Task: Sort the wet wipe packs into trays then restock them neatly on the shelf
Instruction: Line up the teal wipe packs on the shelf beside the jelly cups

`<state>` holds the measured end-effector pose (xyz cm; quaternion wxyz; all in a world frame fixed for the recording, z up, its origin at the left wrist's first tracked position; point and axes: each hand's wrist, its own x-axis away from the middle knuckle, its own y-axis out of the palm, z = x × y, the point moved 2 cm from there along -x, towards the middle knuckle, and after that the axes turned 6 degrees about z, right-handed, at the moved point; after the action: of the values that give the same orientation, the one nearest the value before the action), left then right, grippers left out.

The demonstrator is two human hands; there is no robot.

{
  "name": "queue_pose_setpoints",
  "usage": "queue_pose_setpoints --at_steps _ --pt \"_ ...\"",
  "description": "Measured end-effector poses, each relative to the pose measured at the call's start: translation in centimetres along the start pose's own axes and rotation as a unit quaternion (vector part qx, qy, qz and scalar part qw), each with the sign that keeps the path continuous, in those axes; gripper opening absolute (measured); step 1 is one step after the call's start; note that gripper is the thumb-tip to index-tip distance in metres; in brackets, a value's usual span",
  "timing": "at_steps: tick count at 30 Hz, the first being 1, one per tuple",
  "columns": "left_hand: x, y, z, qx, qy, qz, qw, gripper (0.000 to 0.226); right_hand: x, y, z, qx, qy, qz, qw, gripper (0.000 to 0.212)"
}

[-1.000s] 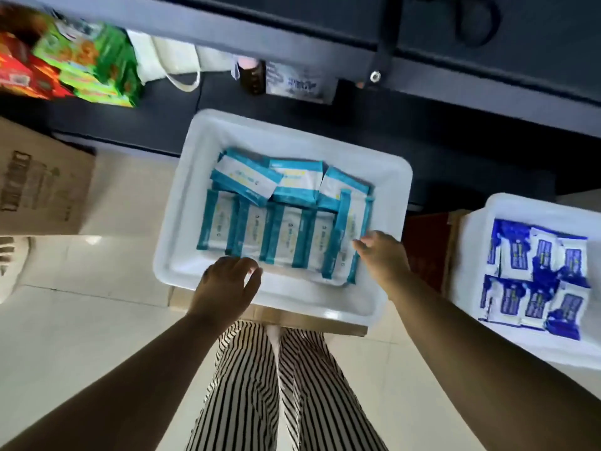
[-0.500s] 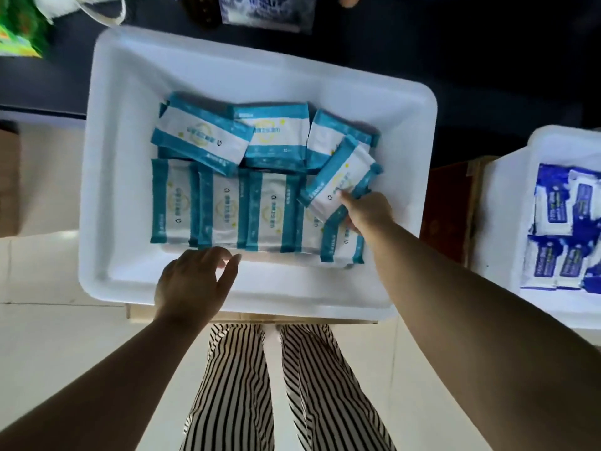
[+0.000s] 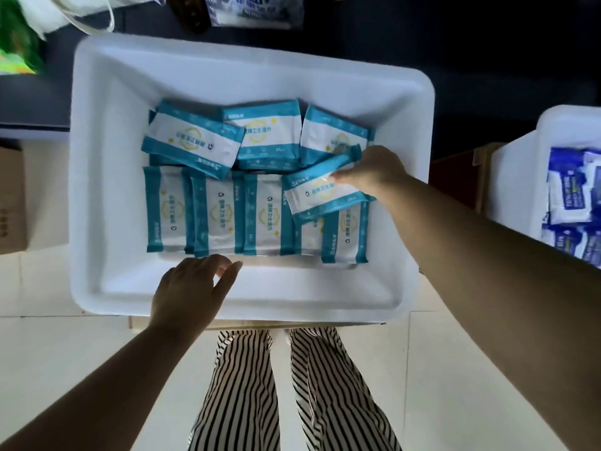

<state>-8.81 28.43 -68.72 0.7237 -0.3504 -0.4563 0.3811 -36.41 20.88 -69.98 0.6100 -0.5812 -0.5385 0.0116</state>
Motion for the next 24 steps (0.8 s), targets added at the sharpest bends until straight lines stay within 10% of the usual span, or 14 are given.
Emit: queue_pose_setpoints --at_steps 11,17,24 --pt "-3.5 7.8 11.4 0.160 -0.159 -0.222 0.949 0.051 5.1 -4.1 4.8 -0.375 0.082 0.068 0.921 0.027" --pt "-4.8 6.0 11.3 0.282 -0.214 -0.110 0.929 0.028 6.3 -4.6 6.3 -0.478 0.104 0.090 0.868 0.016" --pt "-7.4 0.9 6.7 0.526 -0.267 0.059 0.805 0.012 6.9 -4.3 6.3 -0.542 0.125 0.086 0.826 0.010"
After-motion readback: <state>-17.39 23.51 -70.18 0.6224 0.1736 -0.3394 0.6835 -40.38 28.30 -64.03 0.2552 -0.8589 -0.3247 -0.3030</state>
